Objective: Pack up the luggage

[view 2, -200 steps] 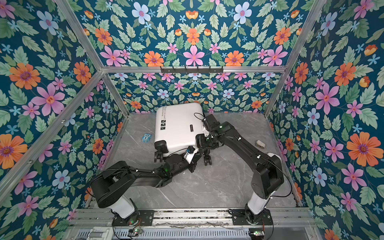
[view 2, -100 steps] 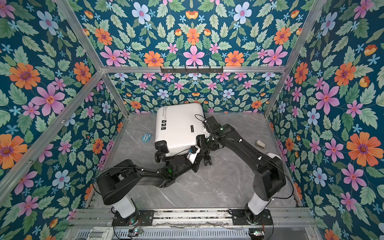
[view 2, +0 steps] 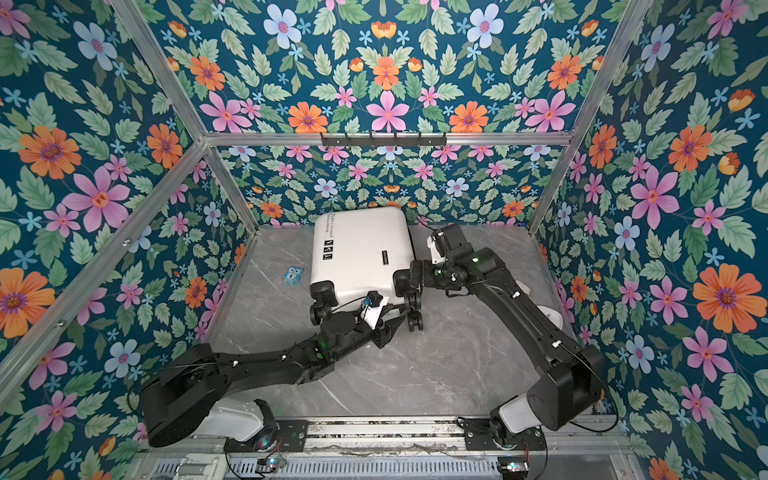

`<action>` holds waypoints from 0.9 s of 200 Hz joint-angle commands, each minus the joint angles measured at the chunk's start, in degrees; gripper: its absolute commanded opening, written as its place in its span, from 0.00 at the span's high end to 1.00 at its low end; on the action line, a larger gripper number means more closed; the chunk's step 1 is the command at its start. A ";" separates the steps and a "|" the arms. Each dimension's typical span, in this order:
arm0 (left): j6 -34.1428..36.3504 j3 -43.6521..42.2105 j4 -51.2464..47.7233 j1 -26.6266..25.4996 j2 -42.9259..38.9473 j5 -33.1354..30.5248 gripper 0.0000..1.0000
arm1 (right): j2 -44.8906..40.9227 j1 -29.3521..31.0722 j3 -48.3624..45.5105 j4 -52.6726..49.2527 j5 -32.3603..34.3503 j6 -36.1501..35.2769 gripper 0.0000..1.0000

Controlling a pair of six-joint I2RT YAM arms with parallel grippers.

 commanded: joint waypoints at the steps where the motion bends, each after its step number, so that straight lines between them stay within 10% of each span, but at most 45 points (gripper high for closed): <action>1: -0.97 1.90 -10.10 0.00 -3.40 -4.38 0.46 | -2.80 -3.31 -3.22 2.95 -0.35 0.79 0.09; 83: -13.49 24.35 -40.75 0.87 1.44 -8.23 0.39 | -7.76 -11.73 -20.08 14.93 -9.38 1.90 0.21; 180: -22.06 27.56 -54.85 2.99 -5.65 -21.42 0.37 | -2.66 -11.91 -30.73 31.03 -12.81 2.83 0.12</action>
